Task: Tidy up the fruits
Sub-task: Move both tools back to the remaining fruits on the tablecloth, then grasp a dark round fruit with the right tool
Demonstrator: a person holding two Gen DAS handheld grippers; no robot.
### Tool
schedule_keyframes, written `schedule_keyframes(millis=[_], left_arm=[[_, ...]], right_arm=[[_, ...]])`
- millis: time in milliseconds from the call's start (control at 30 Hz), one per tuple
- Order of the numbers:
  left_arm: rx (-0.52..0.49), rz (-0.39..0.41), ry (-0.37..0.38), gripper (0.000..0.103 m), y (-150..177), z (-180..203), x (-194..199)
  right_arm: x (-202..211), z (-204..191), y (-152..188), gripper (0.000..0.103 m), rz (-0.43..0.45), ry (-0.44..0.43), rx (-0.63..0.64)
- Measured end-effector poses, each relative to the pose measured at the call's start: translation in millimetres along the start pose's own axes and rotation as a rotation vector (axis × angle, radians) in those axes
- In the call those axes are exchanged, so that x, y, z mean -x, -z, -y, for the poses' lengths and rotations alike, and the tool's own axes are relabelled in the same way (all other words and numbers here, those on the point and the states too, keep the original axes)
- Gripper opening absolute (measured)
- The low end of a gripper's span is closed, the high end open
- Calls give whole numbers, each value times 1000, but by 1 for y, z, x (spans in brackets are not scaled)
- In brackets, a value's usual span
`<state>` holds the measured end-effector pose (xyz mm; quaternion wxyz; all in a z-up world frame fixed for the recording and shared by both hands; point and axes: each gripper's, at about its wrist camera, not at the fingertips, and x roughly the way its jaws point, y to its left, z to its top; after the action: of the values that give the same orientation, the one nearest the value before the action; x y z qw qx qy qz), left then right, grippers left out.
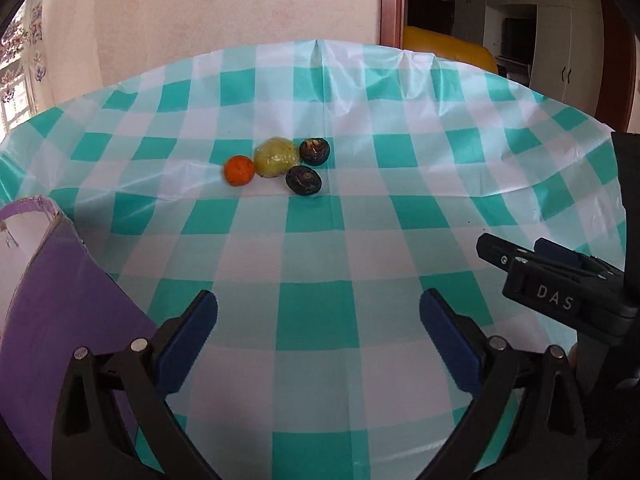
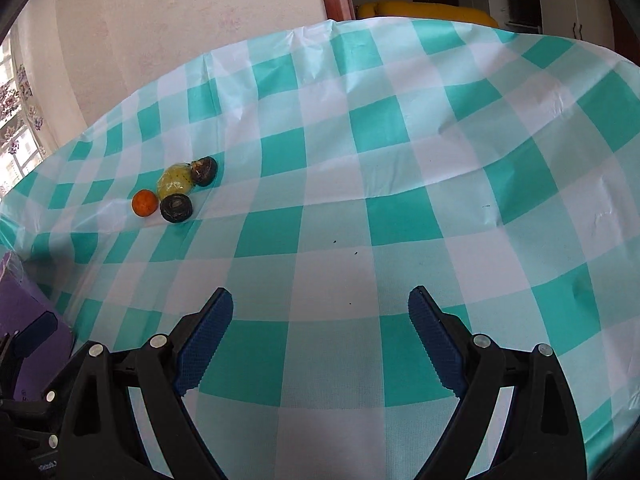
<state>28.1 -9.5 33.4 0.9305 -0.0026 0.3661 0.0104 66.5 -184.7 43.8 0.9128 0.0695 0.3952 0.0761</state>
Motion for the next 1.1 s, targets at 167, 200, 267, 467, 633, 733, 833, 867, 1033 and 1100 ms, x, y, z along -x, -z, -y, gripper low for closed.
schedule_keyframes(millis=[167,200,267,467,633,733,833,867,1033,1100], left_arm=[[67,-66,-30,101,-5,-19,-31],[86,-82,-18,101,-6,-22,-34],[100,-87,-13,101,-7,-26,-37],[116,-154,11,101,-4,-25,-49],[119,-157,45,101,-1,-27,-49],[130,-150,61,101,-2,-29,-48],[135,-146,63,101,-2,-28,-47],[135,-146,64,101,-2,-28,-47],[139,-144,68,101,-2,-29,-46],[133,-148,64,101,-2,-29,-46]], right_arm=[[-29,-14,-20,80,-46,-59,60],[-35,-17,-24,78,-53,-73,71],[-44,-25,-31,75,-61,-121,107],[-68,-61,-45,65,-107,-257,241],[-90,-89,-59,64,-126,-301,296],[-104,-103,-68,62,-135,-316,310],[-118,-118,-75,60,-152,-333,332],[-124,-125,-78,59,-160,-341,345],[-140,-151,-81,55,-195,-332,411],[-142,-154,-81,46,-190,-313,422]])
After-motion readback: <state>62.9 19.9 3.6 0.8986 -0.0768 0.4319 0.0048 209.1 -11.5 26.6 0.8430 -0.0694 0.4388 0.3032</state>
